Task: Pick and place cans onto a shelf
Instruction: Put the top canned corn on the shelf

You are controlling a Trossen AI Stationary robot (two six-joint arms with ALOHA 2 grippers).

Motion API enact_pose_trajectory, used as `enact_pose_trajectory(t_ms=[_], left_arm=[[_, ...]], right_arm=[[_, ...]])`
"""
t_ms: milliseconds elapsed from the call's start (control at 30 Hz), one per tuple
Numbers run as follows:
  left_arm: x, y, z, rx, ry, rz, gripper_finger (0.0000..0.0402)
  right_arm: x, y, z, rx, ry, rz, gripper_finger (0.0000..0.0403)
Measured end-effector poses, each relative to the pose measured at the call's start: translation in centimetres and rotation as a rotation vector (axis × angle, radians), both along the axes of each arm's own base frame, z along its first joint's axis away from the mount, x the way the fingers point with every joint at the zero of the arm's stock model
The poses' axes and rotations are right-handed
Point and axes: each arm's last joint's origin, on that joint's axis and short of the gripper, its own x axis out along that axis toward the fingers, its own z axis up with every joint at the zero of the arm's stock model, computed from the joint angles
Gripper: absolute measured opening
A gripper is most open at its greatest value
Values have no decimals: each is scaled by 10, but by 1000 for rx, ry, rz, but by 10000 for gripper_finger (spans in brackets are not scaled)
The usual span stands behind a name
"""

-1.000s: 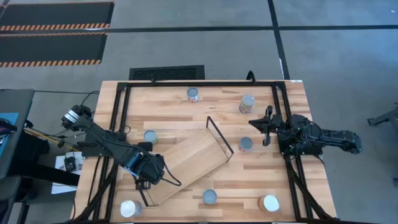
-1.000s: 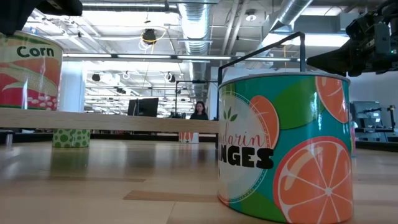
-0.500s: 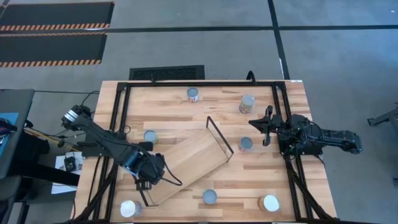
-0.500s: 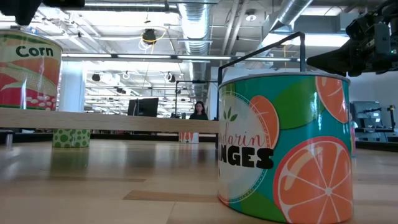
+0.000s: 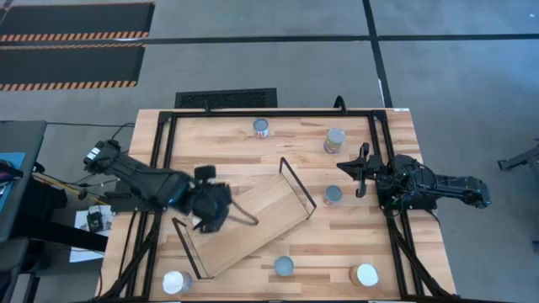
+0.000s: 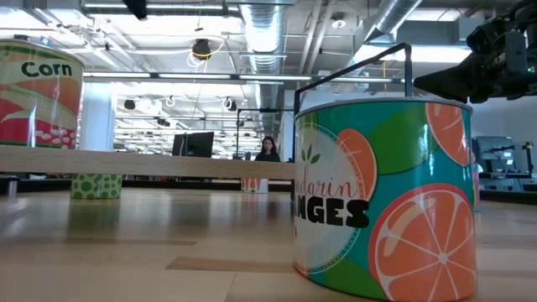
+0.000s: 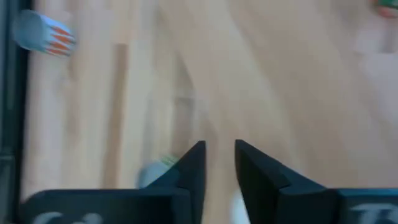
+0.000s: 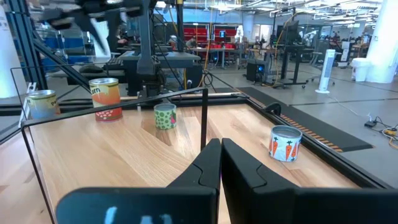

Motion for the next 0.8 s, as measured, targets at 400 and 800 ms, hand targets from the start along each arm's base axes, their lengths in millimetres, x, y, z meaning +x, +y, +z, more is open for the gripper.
enact_pose_trajectory(t_ms=[400, 800], left_arm=[[-27, 82, -51, -139, -114, 207, 0], [-42, 89, -94, -174, 43, 371, 63]], right_arm=[[0, 0, 0, 0, 0, 0, 37], [0, 0, 0, 0, 0, 0, 37]])
